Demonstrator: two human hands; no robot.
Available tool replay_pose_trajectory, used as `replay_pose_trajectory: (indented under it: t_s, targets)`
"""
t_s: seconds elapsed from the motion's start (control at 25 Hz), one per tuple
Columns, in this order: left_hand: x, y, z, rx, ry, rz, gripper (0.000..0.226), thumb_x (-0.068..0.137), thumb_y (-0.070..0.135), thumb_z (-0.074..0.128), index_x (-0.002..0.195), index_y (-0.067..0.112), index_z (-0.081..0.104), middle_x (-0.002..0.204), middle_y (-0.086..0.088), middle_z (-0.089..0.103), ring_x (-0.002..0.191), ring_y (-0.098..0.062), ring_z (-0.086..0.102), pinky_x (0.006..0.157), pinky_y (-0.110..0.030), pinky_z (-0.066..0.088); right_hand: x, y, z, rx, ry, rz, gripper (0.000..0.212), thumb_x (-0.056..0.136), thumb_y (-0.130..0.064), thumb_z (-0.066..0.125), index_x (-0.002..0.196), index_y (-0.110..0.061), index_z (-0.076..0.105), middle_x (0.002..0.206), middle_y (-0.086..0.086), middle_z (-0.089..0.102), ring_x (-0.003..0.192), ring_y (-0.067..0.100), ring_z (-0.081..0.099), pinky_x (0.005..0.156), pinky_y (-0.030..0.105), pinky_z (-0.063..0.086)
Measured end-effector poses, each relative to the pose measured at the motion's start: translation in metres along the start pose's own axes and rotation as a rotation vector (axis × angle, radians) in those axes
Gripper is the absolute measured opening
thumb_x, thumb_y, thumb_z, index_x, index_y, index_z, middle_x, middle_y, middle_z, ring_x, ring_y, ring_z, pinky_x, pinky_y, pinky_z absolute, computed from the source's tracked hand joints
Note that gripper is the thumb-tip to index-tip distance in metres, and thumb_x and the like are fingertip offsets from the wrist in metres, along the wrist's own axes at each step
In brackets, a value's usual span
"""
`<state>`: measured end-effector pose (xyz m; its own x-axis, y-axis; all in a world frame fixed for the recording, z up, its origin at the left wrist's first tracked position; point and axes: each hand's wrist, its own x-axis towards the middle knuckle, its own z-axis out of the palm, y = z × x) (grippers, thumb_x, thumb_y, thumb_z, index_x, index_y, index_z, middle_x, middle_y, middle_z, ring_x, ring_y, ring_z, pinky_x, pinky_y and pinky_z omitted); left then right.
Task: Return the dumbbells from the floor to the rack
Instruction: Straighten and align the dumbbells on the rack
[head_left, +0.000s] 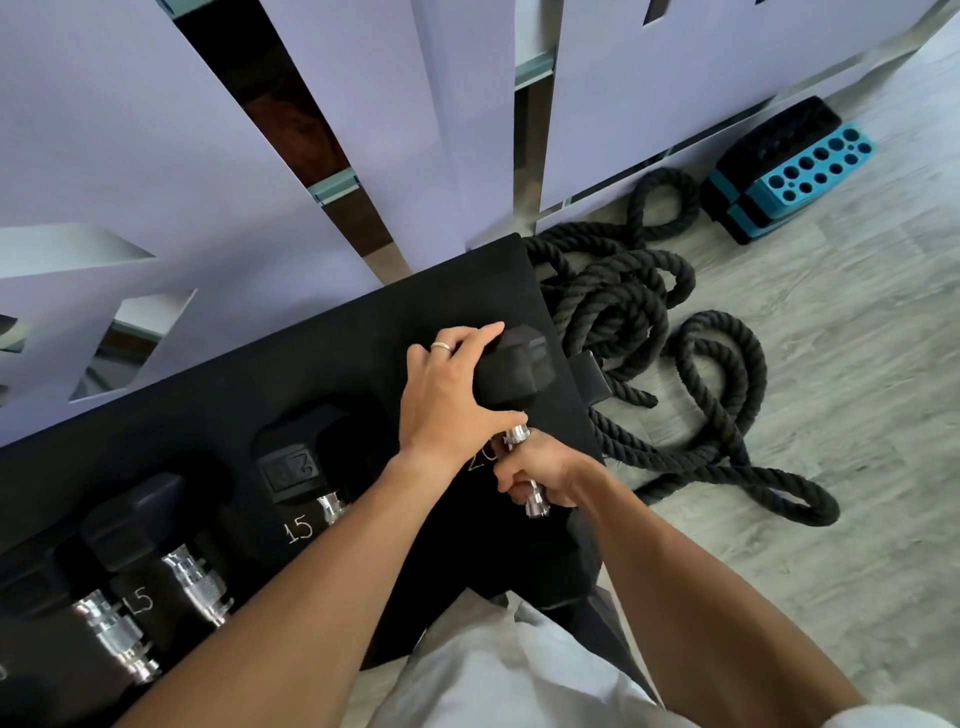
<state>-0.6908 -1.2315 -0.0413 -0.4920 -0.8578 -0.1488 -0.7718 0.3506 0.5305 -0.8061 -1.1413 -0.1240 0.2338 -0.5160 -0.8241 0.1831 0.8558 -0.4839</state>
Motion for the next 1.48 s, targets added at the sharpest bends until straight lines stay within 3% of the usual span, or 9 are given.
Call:
replay_pose_trajectory:
  t_s: [0.24,0.36,0.48,0.6,0.72,1.0,1.08,1.28,1.48]
  targets:
    - [0.005,-0.022,-0.003,-0.103,-0.082,0.036,0.098,0.052,0.058,0.085,0.138,0.045,0.041,0.131,0.026,0.045,0.116,-0.002,0.03,0.106,-0.036,0.042,-0.007,-0.001,0.003,0.056,-0.05,-0.039,0.036,0.066,0.002,0.068,0.046,-0.018,0.045,0.045,0.002,0.041,0.041,0.017,0.041,0.047,0.024,0.038]
    - [0.0,-0.033,-0.009,-0.202,-0.115,0.024,0.097,0.051,0.047,0.091,0.135,0.047,0.042,0.133,0.025,0.046,0.118,0.005,0.043,0.104,-0.033,0.048,-0.006,0.004,0.026,0.027,0.327,-0.121,0.017,0.062,-0.025,0.082,0.064,-0.018,0.066,0.06,-0.001,0.064,0.053,0.017,0.059,0.053,0.028,0.046]
    - [-0.008,-0.038,-0.022,-0.226,-0.117,-0.012,0.097,0.05,0.036,0.094,0.132,0.047,0.044,0.13,0.022,0.048,0.117,0.0,0.049,0.101,-0.036,0.052,-0.007,0.006,0.057,-0.093,0.66,-0.072,0.034,0.058,-0.048,0.077,0.08,-0.026,0.062,0.075,-0.011,0.067,0.069,0.011,0.065,0.055,0.025,0.045]
    - [-0.026,-0.042,-0.029,-0.132,-0.009,-0.095,0.098,0.045,0.055,0.088,0.133,0.047,0.045,0.118,0.025,0.04,0.107,-0.003,0.051,0.089,-0.029,0.053,-0.001,-0.004,0.065,-0.213,0.462,-0.039,0.031,0.057,-0.034,0.078,0.082,-0.022,0.065,0.078,-0.005,0.07,0.075,0.016,0.068,0.058,0.028,0.049]
    - [-0.032,-0.038,-0.025,-0.057,0.102,-0.153,0.101,0.046,0.063,0.085,0.137,0.046,0.045,0.112,0.027,0.032,0.108,-0.005,0.046,0.085,-0.021,0.044,0.005,-0.013,0.063,-0.216,0.327,-0.053,0.015,0.053,-0.009,0.071,0.056,-0.013,0.057,0.049,0.0,0.057,0.046,0.017,0.054,0.046,0.028,0.041]
    - [-0.015,-0.05,-0.011,-0.08,-0.083,0.059,0.11,0.054,0.042,0.094,0.146,0.047,0.033,0.143,0.019,0.039,0.126,-0.015,0.038,0.106,-0.031,0.04,0.002,-0.008,0.021,-0.029,0.046,-0.066,0.035,0.06,0.002,0.068,0.048,-0.022,0.046,0.048,-0.001,0.038,0.043,0.015,0.036,0.047,0.027,0.036]
    - [-0.012,-0.054,-0.012,-0.118,-0.091,0.003,0.108,0.05,0.04,0.096,0.141,0.046,0.037,0.144,0.015,0.044,0.128,-0.018,0.044,0.109,-0.034,0.039,0.002,0.001,0.029,0.004,0.105,-0.113,0.028,0.065,-0.007,0.076,0.055,-0.022,0.054,0.051,-0.001,0.047,0.046,0.015,0.044,0.047,0.025,0.04]
    - [-0.011,-0.056,-0.013,-0.167,-0.069,-0.016,0.103,0.051,0.029,0.095,0.137,0.046,0.041,0.139,0.014,0.045,0.121,-0.014,0.054,0.102,-0.038,0.05,0.006,0.028,0.062,-0.186,0.687,-0.16,0.036,0.058,-0.053,0.077,0.074,-0.024,0.064,0.065,-0.01,0.068,0.061,0.004,0.064,0.05,0.019,0.044]
    - [-0.001,-0.038,-0.021,-0.184,-0.112,0.099,0.096,0.055,0.043,0.09,0.139,0.044,0.044,0.138,0.018,0.048,0.124,-0.007,0.049,0.105,-0.035,0.047,-0.004,0.002,0.039,-0.061,0.284,0.026,0.027,0.05,-0.002,0.063,0.049,-0.017,0.04,0.048,0.003,0.04,0.043,0.017,0.037,0.047,0.025,0.034]
